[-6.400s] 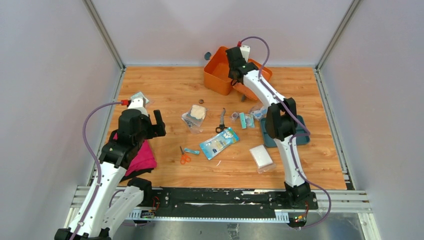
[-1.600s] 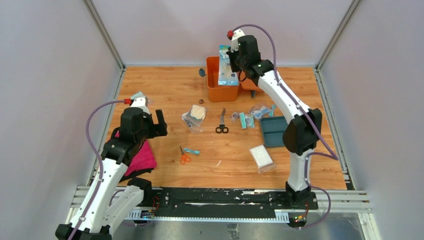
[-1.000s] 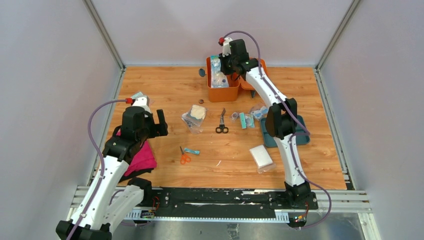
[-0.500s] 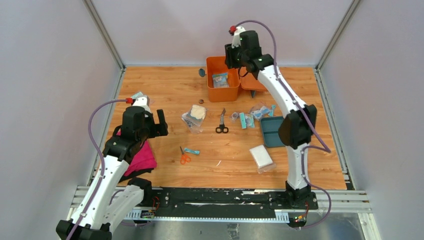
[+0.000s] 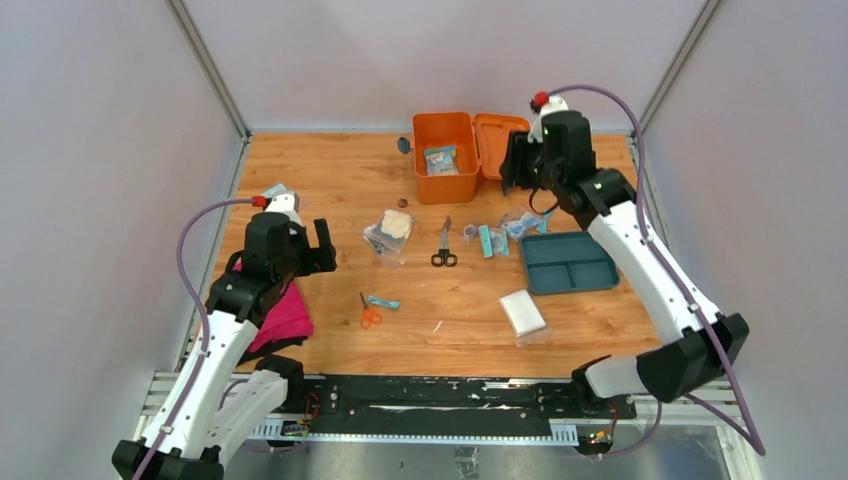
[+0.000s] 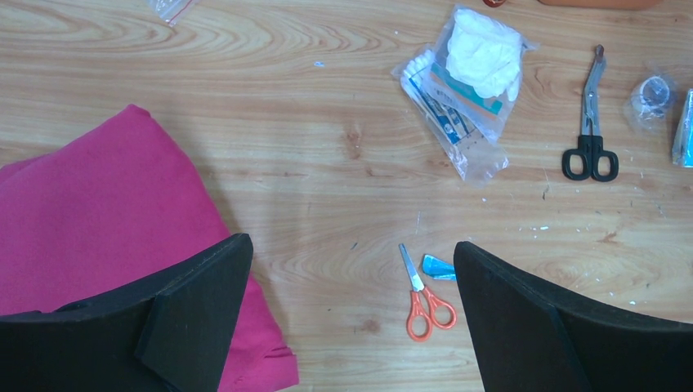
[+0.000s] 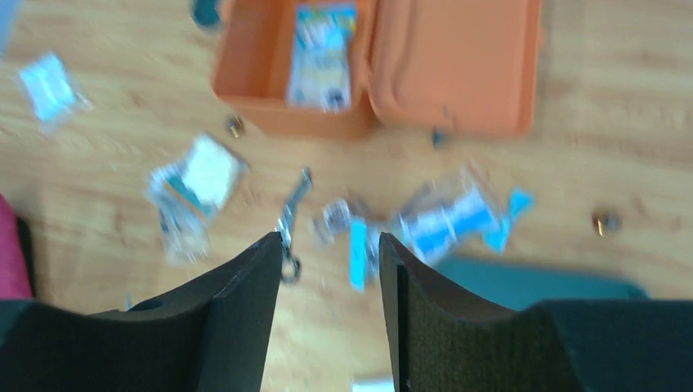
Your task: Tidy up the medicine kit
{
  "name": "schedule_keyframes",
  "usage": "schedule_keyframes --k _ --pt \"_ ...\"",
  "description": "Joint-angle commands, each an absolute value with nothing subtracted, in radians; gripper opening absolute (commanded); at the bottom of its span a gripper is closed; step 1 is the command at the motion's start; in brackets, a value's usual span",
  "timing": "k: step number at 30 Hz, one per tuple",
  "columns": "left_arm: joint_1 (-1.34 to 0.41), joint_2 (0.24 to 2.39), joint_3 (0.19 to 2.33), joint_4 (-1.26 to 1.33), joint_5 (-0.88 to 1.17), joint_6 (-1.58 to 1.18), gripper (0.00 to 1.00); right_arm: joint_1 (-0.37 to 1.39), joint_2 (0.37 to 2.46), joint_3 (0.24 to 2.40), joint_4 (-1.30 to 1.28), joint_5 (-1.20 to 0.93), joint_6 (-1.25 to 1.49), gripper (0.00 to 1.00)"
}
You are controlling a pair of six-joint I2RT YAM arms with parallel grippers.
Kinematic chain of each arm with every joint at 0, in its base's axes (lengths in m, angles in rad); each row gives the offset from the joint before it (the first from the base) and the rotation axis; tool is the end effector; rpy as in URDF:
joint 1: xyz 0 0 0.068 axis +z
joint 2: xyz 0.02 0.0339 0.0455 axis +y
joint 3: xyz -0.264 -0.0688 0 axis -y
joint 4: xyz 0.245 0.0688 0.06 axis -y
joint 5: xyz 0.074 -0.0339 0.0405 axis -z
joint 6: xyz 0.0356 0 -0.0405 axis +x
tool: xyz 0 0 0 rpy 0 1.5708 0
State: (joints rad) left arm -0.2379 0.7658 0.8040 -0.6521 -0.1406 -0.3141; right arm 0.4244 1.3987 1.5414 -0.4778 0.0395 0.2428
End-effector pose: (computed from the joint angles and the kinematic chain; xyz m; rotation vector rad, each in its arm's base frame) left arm 0.1582 -0.0332 0.3029 -0.1627 2.1762 -0.1605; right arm 0.2851 0.1273 0.4318 -0.1478 1.9215 0.4125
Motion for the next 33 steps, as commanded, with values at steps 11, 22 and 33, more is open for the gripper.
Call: schedule_keyframes --k 11,22,33 --pt "-0.232 0.794 0.816 -0.64 -0.106 -0.303 1.0 0.414 1.015 0.957 -0.899 0.087 0.406 0.58" --pt "-0.262 0.726 0.79 -0.611 -0.089 -0.336 1.0 0.375 1.044 0.788 -0.79 -0.079 0.458 0.61" --pt "-0.262 0.735 0.853 -0.645 -0.094 -0.319 1.0 0.242 1.183 0.661 -0.574 -0.248 0.413 0.59"
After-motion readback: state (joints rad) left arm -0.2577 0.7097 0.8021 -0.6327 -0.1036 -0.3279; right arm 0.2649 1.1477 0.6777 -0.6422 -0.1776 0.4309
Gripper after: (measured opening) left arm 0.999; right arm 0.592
